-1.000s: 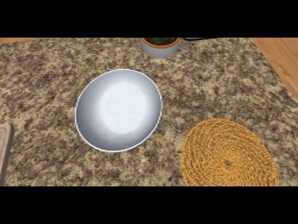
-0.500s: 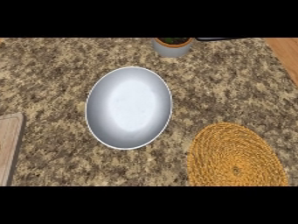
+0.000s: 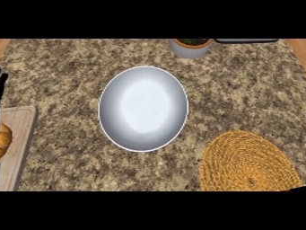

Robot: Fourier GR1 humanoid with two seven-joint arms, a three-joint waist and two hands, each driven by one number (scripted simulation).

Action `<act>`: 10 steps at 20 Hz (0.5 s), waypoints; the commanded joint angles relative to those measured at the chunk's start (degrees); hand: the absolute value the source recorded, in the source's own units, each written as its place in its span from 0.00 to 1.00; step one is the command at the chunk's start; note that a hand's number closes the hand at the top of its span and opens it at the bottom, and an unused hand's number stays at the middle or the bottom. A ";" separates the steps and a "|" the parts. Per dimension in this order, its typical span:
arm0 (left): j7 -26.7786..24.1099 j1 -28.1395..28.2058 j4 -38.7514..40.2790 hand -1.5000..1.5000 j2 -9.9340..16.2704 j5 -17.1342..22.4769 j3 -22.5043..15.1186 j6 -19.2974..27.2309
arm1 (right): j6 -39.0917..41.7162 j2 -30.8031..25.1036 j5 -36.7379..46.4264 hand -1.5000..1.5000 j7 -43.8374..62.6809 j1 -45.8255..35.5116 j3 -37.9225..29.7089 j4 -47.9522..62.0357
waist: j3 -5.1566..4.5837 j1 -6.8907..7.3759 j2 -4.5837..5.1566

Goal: Pick the tomato from the placemat and place it in the bowl

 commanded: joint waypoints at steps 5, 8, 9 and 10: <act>0.43 -2.45 -0.16 0.50 -1.63 -0.26 -2.85 -0.46 | 6.86 0.83 10.51 1.00 18.41 -9.05 13.42 -8.27 | -0.08 3.87 0.62; 0.79 -3.24 0.83 0.50 -1.83 -1.08 -4.14 -0.70 | 8.80 0.84 12.05 1.00 26.17 -17.08 17.09 -4.69 | 0.01 4.62 0.88; 0.34 -3.59 0.66 0.50 -1.69 -1.14 -3.73 -0.36 | 9.34 0.84 13.02 1.00 28.40 -19.49 18.03 -2.67 | -0.03 5.13 0.90; 0.68 -4.37 0.71 0.50 -1.80 -1.72 -4.59 -0.33 | 9.36 0.84 13.04 1.00 31.48 -21.95 19.69 -1.51 | 0.03 4.95 0.89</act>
